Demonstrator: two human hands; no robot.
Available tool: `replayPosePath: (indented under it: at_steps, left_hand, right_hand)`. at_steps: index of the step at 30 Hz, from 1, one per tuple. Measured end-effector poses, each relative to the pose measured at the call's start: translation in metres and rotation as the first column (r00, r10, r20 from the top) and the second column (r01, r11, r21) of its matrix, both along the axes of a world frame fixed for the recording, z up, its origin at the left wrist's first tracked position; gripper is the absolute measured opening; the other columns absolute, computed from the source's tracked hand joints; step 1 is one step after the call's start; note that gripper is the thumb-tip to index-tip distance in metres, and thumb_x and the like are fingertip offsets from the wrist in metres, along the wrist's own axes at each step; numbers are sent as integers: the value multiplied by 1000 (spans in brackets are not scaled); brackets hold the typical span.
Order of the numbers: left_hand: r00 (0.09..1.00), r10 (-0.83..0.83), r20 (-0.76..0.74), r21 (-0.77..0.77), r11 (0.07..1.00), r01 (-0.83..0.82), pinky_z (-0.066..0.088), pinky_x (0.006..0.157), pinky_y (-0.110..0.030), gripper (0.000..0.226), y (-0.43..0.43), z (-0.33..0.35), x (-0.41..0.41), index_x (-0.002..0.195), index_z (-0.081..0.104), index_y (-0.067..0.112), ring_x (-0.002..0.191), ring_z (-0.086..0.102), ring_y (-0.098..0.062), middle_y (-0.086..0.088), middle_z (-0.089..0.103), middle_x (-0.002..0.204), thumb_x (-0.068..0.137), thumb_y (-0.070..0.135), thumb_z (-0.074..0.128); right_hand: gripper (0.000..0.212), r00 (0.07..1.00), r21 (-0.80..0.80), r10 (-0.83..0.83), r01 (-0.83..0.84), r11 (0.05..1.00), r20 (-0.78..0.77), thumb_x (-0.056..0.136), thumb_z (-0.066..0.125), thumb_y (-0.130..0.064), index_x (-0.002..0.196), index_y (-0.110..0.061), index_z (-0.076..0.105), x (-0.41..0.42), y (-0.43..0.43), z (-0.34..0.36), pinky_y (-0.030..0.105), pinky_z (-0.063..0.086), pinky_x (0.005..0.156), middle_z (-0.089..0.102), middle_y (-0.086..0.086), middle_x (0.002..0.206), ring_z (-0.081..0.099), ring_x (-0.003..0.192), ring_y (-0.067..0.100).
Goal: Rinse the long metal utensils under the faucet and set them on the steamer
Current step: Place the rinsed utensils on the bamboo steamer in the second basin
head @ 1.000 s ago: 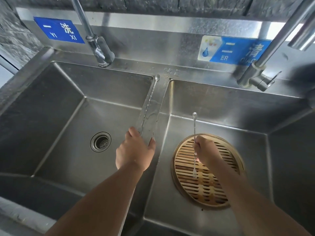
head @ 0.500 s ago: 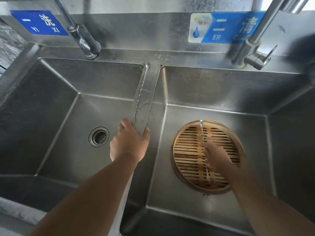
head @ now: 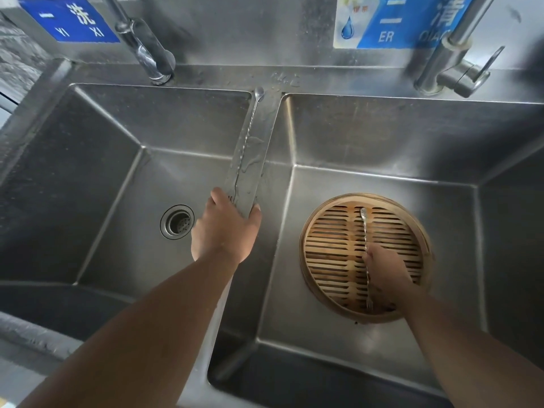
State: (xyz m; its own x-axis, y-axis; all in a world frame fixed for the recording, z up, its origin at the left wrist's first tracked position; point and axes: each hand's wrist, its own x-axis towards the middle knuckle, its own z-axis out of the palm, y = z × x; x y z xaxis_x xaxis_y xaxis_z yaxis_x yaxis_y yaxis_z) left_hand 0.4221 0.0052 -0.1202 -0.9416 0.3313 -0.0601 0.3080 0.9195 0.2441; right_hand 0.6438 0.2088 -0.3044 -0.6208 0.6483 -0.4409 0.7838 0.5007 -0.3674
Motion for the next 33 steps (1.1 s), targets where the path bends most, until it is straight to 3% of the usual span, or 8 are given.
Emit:
replayPosePath:
  at_steps: [4, 11, 16, 22, 28, 33]
  left_hand:
    - [1000, 5, 1, 8, 1000, -5, 41, 67, -39, 53, 0, -1, -1, 102, 37, 17, 89, 61, -40, -8, 61, 108, 81, 63, 52]
    - [1000, 14, -8, 7, 1000, -14, 40, 66, -38, 51, 0, -3, -2, 96, 33, 20, 86, 60, -39, -6, 61, 103, 79, 64, 52]
    - [1000, -6, -15, -9, 1000, 6, 41, 67, -38, 52, -1, 0, -2, 99, 36, 18, 85, 60, -37, -7, 62, 100, 79, 64, 51]
    - [1000, 5, -6, -9, 1000, -5, 40, 66, -38, 52, 0, 1, -1, 97, 35, 19, 84, 61, -37, -6, 62, 100, 79, 65, 51]
    - [1000, 2, -11, -1, 1000, -2, 40, 66, -38, 52, 0, -2, -2, 96, 34, 20, 83, 60, -37, -6, 62, 99, 78, 65, 51]
    - [1000, 11, -9, 0, 1000, -11, 41, 64, -37, 53, -1, -3, -4, 98, 35, 20, 78, 58, -35, -5, 62, 97, 77, 65, 50]
  right_hand:
    - [24, 999, -14, -45, 45, 999, -18, 100, 45, -22, 80, -25, 57, 7, 6, -3, 27, 45, 56, 63, -5, 69, 60, 64, 11]
    - [28, 998, -11, -56, 56, 998, 10, 100, 45, -29, 76, -25, 57, 10, 10, -8, 28, 47, 55, 63, -5, 66, 61, 62, 12]
    - [33, 994, 0, -105, 105, 995, -39, 98, 49, -26, 66, -23, 57, 11, 9, -11, 23, 36, 45, 61, -4, 57, 59, 53, 11]
    - [33, 997, 11, -82, 82, 997, -6, 97, 49, -26, 65, -22, 56, 10, 10, -8, 25, 36, 44, 60, -3, 57, 58, 52, 13]
    - [32, 997, -21, -78, 78, 997, 22, 98, 48, -27, 68, -20, 57, 11, 13, -3, 35, 54, 54, 63, 0, 60, 61, 56, 17]
    - [31, 995, -36, -94, 96, 995, 35, 96, 49, -24, 67, -17, 57, 9, 13, 0, 30, 49, 51, 62, 3, 61, 61, 56, 18]
